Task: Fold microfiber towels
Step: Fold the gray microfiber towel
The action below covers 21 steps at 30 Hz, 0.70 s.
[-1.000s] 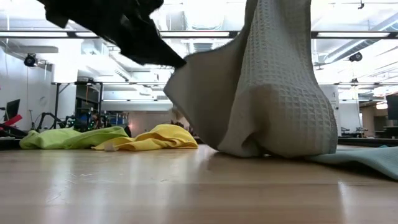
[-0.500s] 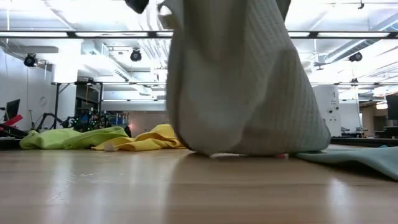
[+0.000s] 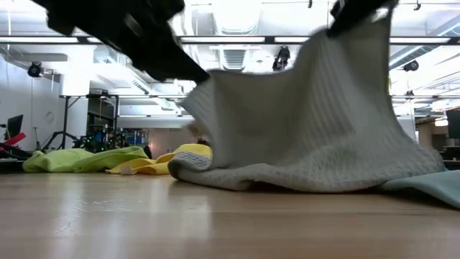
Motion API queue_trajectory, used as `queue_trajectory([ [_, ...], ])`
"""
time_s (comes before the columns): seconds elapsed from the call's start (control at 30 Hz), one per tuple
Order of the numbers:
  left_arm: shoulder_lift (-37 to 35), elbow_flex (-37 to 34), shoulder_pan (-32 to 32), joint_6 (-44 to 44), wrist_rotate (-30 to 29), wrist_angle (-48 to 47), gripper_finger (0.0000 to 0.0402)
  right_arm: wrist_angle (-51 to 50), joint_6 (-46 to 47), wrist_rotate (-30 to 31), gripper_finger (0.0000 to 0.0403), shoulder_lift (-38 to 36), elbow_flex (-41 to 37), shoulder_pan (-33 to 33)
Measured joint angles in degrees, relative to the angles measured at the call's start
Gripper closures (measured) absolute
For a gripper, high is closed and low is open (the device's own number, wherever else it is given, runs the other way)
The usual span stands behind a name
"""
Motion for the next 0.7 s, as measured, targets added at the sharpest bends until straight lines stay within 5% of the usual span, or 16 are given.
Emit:
queue_trajectory([
  [0.4,13.51,2.45,1.88,-3.45,-0.05,5.5,0.0393,1.91,9.06,0.71,0.0394,0.0,-9.78,-0.04],
  [0.7,13.77,2.44,1.88,-8.48,1.01,5.75,0.0288,3.89,9.17,0.73,0.0394,0.0,-10.96,-0.04],
])
